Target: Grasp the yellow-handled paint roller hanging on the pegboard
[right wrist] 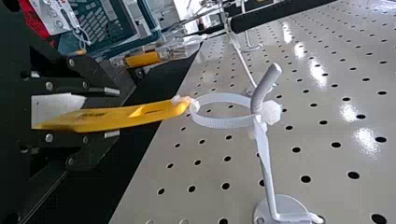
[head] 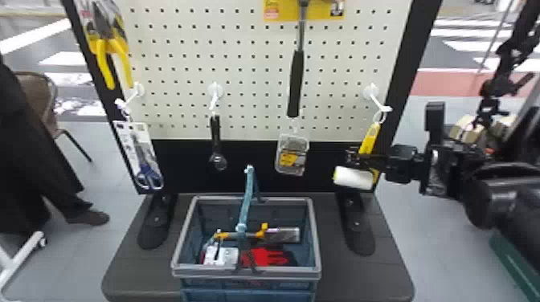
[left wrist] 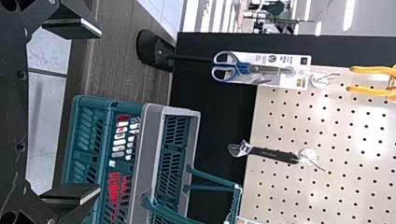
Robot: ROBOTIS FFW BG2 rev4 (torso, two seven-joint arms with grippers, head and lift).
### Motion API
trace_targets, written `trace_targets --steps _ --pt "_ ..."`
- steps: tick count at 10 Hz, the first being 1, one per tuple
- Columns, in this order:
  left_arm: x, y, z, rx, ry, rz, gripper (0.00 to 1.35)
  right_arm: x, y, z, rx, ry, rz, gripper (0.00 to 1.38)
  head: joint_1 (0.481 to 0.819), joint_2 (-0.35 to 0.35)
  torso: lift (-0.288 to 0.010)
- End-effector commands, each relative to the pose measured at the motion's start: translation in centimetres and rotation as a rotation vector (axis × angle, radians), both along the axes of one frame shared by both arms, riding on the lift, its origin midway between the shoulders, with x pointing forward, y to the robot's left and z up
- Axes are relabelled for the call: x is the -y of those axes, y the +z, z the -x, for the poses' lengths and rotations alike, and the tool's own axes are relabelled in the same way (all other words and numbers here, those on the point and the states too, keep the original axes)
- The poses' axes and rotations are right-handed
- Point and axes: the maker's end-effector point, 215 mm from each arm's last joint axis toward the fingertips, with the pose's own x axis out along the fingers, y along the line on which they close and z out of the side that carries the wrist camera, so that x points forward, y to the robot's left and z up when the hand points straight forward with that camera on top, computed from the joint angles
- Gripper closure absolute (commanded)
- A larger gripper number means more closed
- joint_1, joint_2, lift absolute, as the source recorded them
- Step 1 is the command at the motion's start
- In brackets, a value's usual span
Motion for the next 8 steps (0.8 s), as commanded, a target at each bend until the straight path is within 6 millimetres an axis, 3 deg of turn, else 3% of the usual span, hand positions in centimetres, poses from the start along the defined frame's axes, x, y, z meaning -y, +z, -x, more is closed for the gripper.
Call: trace_targets --steps 1,8 --pt "-0.1 -0.1 0.2 -0.002 -0.001 -0.001 0.14 0.4 0.1 -0.2 0.020 -0.015 0.032 1.28 0.549 0.000 -0.100" --pt "0.0 -0.1 0.2 -0.005 -0.002 0.001 0.14 1.4 0.2 0.1 0.039 -0.048 0.043 1.29 0.549 0.000 -0.100"
